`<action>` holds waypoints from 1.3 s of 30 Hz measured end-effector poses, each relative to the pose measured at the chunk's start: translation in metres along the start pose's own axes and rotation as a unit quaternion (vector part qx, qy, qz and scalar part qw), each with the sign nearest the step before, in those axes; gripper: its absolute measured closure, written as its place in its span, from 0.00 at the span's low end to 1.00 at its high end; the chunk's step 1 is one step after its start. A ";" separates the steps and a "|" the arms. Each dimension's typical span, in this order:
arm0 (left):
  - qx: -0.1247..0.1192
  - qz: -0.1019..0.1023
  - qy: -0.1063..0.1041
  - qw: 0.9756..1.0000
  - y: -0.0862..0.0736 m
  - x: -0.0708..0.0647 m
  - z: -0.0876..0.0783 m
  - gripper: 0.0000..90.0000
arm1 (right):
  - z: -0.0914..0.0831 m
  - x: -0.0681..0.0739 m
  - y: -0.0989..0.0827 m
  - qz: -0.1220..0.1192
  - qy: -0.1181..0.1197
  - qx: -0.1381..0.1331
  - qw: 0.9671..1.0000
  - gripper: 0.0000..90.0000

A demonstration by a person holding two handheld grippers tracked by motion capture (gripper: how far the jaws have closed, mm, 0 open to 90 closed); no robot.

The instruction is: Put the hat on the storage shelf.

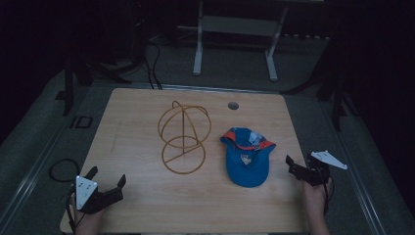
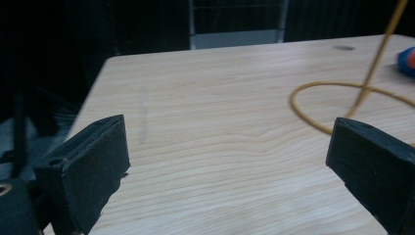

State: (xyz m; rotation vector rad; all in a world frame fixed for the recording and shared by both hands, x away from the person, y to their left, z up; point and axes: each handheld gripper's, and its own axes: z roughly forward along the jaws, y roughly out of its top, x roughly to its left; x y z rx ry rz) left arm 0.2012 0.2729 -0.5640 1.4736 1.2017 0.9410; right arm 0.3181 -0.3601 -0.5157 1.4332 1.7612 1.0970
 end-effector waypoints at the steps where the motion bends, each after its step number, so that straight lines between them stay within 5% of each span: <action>1: -0.001 -0.003 -0.005 1.000 0.000 -0.001 0.000 0.03 | 0.002 0.003 0.006 -0.005 0.011 0.003 1.000 0.15; 5: 0.009 -0.031 -0.038 0.999 0.002 -0.004 0.002 0.03 | 0.008 0.013 0.023 -0.030 0.025 -0.002 0.999 0.15; 9: 0.012 -0.018 -0.045 0.999 0.003 -0.008 0.002 0.03 | 0.015 0.019 0.041 -0.035 0.046 -0.010 0.998 0.14; 11: 0.015 -0.014 -0.052 0.998 0.003 -0.011 0.002 0.03 | 0.019 0.023 0.048 -0.033 0.038 -0.014 0.999 0.15; 14: 0.009 -0.025 -0.078 0.997 0.004 -0.015 0.002 0.03 | 0.025 0.028 0.059 -0.041 0.072 -0.026 0.996 0.15; 16: 0.007 -0.015 -0.088 0.996 0.005 -0.020 0.002 0.03 | 0.033 0.033 0.064 -0.052 0.079 -0.015 0.995 0.15; 22: 0.014 0.009 -0.094 0.995 0.006 -0.032 0.004 0.03 | 0.061 0.045 0.071 -0.066 0.101 0.004 0.993 0.23; 29: 0.021 0.011 -0.091 0.996 0.006 -0.033 0.004 0.03 | 0.094 0.056 0.073 -0.062 0.119 0.035 0.990 0.29; 39: 0.022 0.012 -0.088 0.996 0.005 -0.032 0.006 0.03 | 0.136 0.062 0.053 -0.083 0.090 0.096 0.988 0.33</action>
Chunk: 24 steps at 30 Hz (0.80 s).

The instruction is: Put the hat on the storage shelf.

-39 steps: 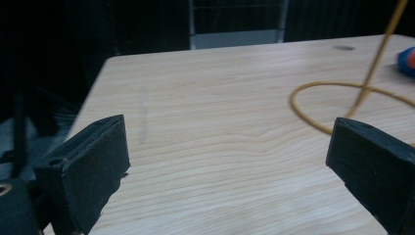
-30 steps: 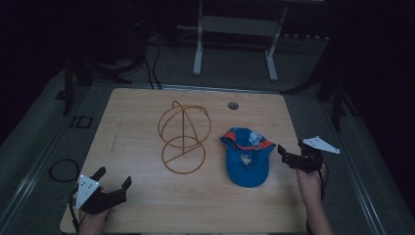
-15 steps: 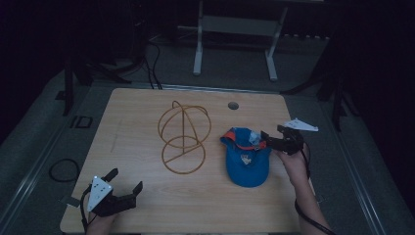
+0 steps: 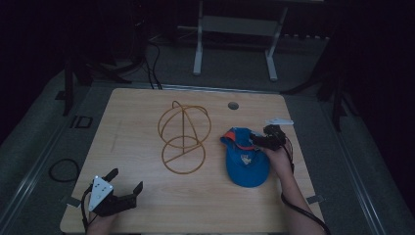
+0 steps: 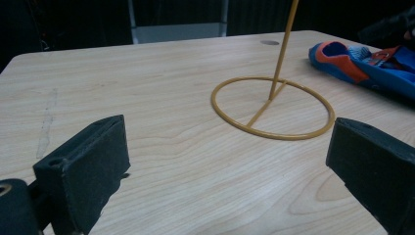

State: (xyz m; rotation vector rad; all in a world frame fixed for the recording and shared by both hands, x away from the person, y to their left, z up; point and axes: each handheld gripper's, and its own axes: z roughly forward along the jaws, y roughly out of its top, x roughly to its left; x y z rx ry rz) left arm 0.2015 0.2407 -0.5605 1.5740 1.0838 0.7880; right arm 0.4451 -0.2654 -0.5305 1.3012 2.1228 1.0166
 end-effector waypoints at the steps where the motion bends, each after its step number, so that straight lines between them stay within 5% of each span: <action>1: 0.000 -0.001 0.000 1.000 0.000 0.000 0.000 0.03 | 0.004 0.000 -0.002 -0.005 -0.005 0.009 1.000 0.34; 15: 0.003 0.000 -0.001 1.000 -0.001 0.000 0.002 0.03 | 0.027 0.005 -0.011 -0.032 -0.008 0.067 0.997 0.39; 21: 0.005 0.000 -0.002 1.000 -0.001 0.000 0.002 0.03 | 0.024 0.005 -0.011 -0.027 0.010 0.065 0.997 0.71; 24: 0.003 0.002 0.007 1.000 0.000 0.000 0.001 0.03 | 0.022 0.012 -0.013 -0.046 0.016 0.063 0.997 0.89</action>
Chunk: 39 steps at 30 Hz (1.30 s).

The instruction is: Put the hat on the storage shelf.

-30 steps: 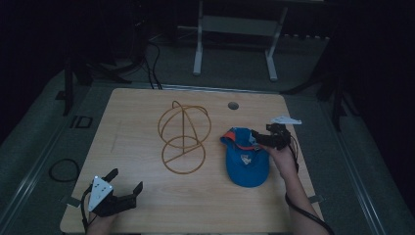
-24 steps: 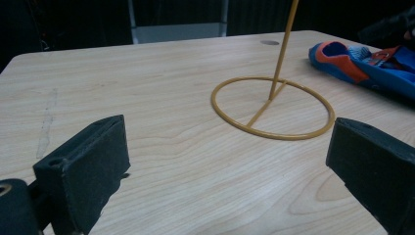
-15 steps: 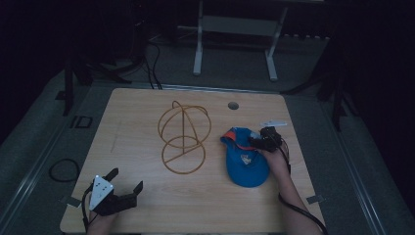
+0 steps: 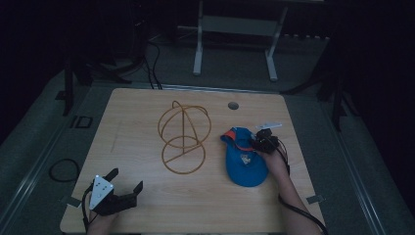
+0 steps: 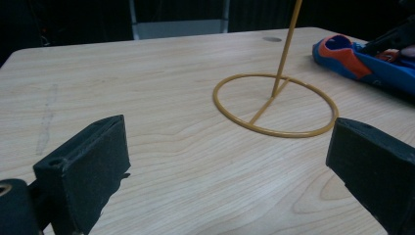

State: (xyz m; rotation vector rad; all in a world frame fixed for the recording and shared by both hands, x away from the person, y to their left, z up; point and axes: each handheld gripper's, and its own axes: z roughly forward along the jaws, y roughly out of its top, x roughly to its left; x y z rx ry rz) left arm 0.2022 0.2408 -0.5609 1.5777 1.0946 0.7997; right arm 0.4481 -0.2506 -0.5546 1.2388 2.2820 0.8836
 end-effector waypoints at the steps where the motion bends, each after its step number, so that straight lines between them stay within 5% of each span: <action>1: -0.002 -0.003 0.003 1.000 0.000 0.001 0.000 0.03 | 0.000 0.002 0.000 -0.005 -0.002 0.000 1.000 0.91; 6: -0.002 -0.017 0.014 1.000 0.000 0.005 -0.001 0.03 | -0.002 0.004 -0.001 0.001 -0.010 -0.008 1.000 0.95; 9: -0.008 -0.024 0.024 0.999 0.001 0.006 -0.003 0.03 | -0.014 0.003 0.002 0.015 -0.013 -0.038 0.999 0.96; 21: 0.007 -0.015 0.031 0.999 0.003 0.003 -0.002 0.03 | -0.088 0.002 0.022 0.023 -0.028 -0.135 0.990 0.96; 28: 0.012 -0.007 0.017 1.000 0.006 0.003 -0.001 0.03 | -0.128 0.007 0.036 0.019 -0.037 -0.178 0.983 0.96; 34: 0.010 -0.024 -0.004 1.000 0.022 0.000 -0.004 0.03 | -0.161 0.012 0.045 0.008 -0.045 -0.206 0.977 0.96; 39: -0.006 -0.024 -0.008 1.000 0.053 -0.001 -0.010 0.03 | -0.178 0.014 0.048 -0.001 -0.047 -0.219 0.975 0.96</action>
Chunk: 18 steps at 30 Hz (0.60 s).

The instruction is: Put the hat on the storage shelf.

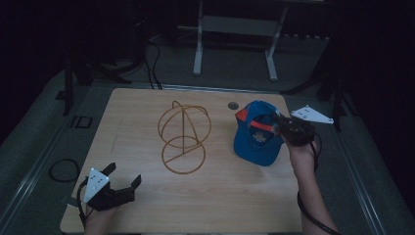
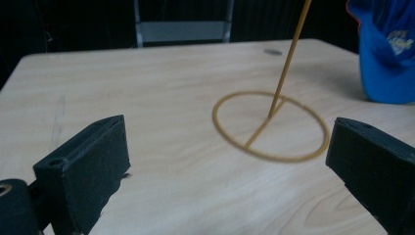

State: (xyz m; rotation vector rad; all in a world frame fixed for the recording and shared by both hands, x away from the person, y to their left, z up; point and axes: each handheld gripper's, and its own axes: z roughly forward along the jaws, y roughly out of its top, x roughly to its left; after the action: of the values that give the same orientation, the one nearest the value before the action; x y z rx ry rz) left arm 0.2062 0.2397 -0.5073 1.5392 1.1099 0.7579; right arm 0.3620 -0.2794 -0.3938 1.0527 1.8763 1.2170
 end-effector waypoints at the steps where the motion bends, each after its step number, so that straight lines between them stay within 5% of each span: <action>1: -0.003 0.000 -0.002 1.000 0.008 0.000 -0.001 0.03 | -0.005 0.000 0.005 -0.003 0.000 -0.005 1.000 0.96; 11: -0.020 0.032 -0.040 0.998 0.084 -0.018 0.008 0.03 | -0.027 -0.001 0.022 -0.012 -0.008 -0.033 0.999 0.96; 18: -0.022 0.053 -0.066 0.996 0.118 -0.037 0.031 0.03 | -0.037 -0.002 0.024 -0.003 0.008 -0.042 0.999 0.96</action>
State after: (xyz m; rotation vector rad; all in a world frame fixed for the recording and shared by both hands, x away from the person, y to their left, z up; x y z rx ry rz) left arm 0.2513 0.1905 -0.3985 1.5976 0.9146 0.7352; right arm 0.3383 -0.2903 -0.3587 0.9948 1.8227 1.2932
